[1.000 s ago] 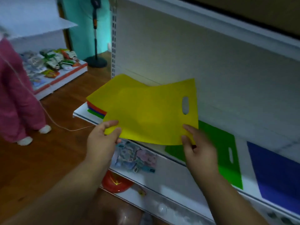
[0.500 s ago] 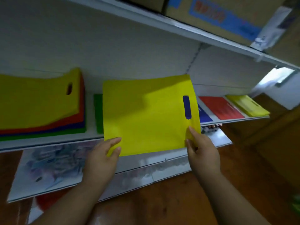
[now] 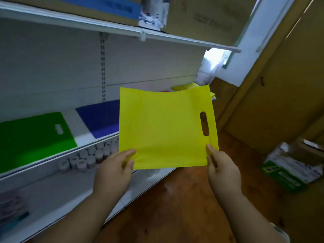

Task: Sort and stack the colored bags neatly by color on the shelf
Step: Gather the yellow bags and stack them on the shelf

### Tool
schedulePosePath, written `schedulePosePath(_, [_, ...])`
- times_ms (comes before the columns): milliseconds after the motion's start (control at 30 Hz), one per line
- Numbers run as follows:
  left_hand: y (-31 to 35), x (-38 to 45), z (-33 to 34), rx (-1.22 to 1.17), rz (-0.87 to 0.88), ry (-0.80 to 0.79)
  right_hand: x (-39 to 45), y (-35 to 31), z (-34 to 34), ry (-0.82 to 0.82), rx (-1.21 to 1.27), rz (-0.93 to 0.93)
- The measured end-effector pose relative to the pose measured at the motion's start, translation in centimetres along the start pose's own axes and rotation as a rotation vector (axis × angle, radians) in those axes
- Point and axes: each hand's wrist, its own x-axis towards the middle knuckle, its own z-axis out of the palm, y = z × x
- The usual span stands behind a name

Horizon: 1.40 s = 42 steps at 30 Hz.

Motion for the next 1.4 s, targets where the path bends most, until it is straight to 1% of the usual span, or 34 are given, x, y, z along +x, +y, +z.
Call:
schedulePosePath(100, [4.2,1.9,5.9,0.026,0.062,-0.034,1.9,6.9,-1.7,0.014,-0.049,0.044])
schedulePosePath(233, [7.1,3.7,12.1,0.051,0.052,-0.083,4.0,14.1,-2.0,-0.009,-0.035,0.080])
schedulePosePath(333, [7.6,6.0,15.4,0.084,0.040,-0.118,6.3,17.6,-0.1,-0.048,-0.012,0.082])
schedulePosePath(433, [7.7,9.9,18.6,0.116,0.024,-0.113,9.3,20.6,2.8,-0.079,-0.002,0.103])
schedulePosePath(600, [9.9,18.3,25.3,0.124,0.080,-0.152,15.9,26.0,4.7,-0.088,-0.028,0.174])
schedulePosePath(767, [14.6,25.8,32.3,0.105,0.162,-0.231,21.9,32.3,4.0,-0.016,-0.064,0.240])
schedulePosePath(900, [17.1,29.5,38.4,0.122,0.207,-0.253,24.9,38.4,5.1,0.011,-0.054,0.261])
schedulePosePath(967, [18.1,30.9,41.8,0.128,0.187,-0.258,27.3,41.9,6.0,-0.005,-0.056,0.275])
schedulePosePath(1033, [19.0,32.2,45.3,0.135,0.154,-0.247,30.1,45.6,7.2,-0.037,-0.053,0.250])
schedulePosePath(1133, [20.7,34.2,48.9,0.161,0.089,-0.197,34.7,50.1,9.7,-0.115,-0.026,0.212])
schedulePosePath(1267, [22.3,37.7,50.5,0.207,-0.033,-0.113,41.8,52.4,13.5,-0.234,0.087,0.151])
schedulePosePath(1400, [21.0,40.5,50.8,0.330,-0.186,-0.031,47.6,51.9,19.0,-0.347,0.153,0.034])
